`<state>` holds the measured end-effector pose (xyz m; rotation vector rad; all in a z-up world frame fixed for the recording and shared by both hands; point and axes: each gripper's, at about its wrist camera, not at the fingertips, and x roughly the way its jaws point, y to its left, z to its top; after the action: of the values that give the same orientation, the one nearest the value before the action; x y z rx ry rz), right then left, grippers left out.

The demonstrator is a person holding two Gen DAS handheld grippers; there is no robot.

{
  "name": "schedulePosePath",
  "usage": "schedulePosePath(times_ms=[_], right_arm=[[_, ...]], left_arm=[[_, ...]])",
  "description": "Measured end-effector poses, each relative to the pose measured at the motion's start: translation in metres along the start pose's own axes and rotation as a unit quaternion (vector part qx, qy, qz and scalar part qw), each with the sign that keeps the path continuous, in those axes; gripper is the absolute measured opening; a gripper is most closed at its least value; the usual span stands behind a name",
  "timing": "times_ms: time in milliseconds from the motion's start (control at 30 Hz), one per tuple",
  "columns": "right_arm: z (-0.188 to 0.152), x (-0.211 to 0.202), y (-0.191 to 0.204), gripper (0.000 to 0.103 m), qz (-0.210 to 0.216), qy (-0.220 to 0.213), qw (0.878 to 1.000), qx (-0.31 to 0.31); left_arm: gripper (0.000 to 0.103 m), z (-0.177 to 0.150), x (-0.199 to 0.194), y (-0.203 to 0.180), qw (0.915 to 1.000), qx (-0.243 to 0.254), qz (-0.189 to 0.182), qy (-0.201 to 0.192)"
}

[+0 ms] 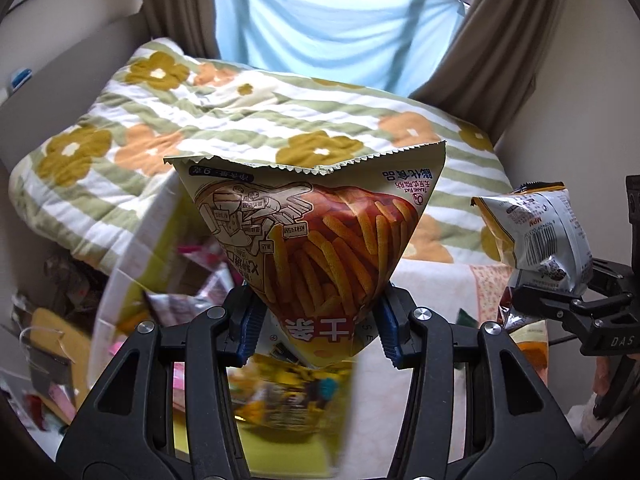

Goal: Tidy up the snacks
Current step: 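Carry both bags over the box and open both tools to drop them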

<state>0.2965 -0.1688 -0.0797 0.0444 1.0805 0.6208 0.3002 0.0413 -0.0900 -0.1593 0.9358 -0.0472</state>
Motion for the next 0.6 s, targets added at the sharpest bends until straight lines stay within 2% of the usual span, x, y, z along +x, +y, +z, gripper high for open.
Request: schedulePosePath(times_ms=[167, 300, 600], right_arm=[[0.016, 0.025, 0.041, 0.064, 0.002, -0.007, 1.0, 0.008], [0.027, 0.054, 0.072, 0.064, 0.001, -0.005, 1.0, 0.023], [0.035, 0.098, 0.105, 0.064, -0.029, 0.002, 0.997, 0.075]], left_arm=[[0.045, 0.015, 0.006, 0.062, 0.9999, -0.002, -0.007, 0.016], [0.045, 0.026, 0.026, 0.102, 0.999, 0.011, -0.014, 0.041], [0.045, 0.042, 0.076, 0.147, 0.9915, 0.05, -0.058, 0.105]])
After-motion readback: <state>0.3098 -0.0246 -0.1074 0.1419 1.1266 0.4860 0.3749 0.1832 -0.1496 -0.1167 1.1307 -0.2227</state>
